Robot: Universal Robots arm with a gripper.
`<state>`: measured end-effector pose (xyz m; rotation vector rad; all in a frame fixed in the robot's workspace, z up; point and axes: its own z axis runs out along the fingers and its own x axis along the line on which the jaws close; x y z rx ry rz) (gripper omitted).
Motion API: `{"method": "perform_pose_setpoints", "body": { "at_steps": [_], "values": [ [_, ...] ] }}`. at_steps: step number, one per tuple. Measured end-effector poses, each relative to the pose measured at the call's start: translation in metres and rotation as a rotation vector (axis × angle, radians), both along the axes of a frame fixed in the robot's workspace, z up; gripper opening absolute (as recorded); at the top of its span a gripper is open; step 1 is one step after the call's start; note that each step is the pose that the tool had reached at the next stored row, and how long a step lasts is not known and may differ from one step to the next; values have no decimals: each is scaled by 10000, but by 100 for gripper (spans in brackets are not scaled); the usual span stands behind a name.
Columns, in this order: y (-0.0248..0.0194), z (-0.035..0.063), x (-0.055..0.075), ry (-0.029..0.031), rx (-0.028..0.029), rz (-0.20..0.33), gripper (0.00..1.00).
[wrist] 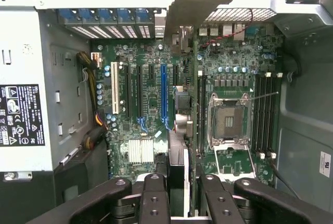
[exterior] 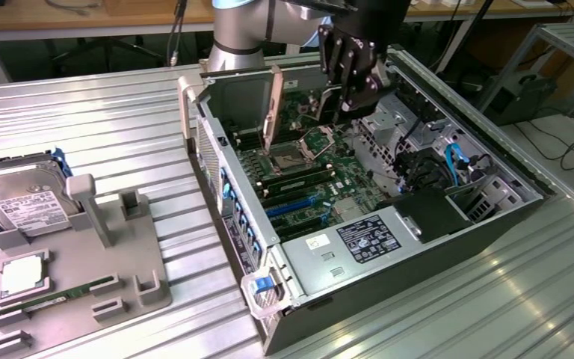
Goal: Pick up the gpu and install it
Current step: 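Insert the gpu into the slot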
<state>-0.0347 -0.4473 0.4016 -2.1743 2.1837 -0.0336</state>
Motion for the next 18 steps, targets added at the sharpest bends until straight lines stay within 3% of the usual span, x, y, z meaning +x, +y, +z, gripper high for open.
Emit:
{"method": "perform_pose_setpoints", "body": {
  "at_steps": [18],
  "values": [
    [0,-103,0,0,0,0,28]
  ]
}}
